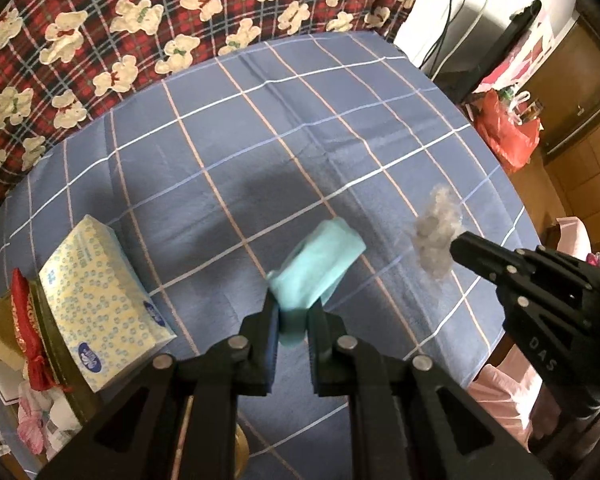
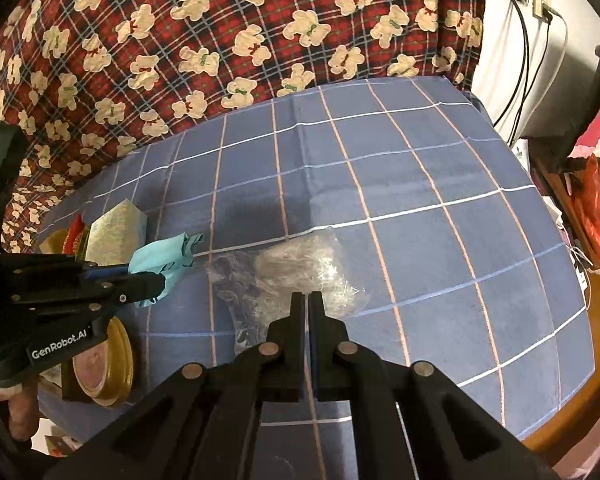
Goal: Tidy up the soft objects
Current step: 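Lift the teal cloth and plastic bag and carry them over the tray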
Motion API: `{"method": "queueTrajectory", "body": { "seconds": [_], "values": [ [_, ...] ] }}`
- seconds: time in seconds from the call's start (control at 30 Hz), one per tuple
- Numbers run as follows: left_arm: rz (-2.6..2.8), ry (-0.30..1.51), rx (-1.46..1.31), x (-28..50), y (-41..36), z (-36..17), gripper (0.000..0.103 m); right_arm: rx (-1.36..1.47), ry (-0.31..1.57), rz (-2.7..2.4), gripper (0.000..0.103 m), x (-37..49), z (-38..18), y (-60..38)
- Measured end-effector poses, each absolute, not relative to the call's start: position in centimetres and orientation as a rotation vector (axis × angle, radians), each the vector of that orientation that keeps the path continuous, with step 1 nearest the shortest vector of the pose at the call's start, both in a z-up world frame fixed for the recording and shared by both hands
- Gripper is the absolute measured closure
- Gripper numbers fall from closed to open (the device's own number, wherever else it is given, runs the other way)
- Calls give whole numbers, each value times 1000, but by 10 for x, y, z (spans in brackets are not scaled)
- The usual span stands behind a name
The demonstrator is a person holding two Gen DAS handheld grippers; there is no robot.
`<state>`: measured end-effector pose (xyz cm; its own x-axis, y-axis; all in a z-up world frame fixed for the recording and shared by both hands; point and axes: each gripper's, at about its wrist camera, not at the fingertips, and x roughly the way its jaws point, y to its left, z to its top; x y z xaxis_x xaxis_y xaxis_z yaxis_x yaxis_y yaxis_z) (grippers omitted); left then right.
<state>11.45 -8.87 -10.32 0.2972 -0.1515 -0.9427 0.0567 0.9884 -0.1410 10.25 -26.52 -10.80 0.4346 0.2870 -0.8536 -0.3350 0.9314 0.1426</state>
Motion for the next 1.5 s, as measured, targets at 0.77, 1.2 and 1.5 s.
{"method": "queueTrajectory", "body": {
  "seconds": [0.77, 1.2, 1.5],
  "values": [
    [-104, 1219, -107, 96, -73, -84, 93, -77, 1019, 435, 101, 94, -96, -241],
    [-78, 1195, -122, 86, -63, -75, 93, -91, 997, 459, 101, 91, -89, -231],
    [-49, 1182, -143, 75, -52, -71, 93, -105, 987, 484, 101, 85, -85, -220]
  ]
}}
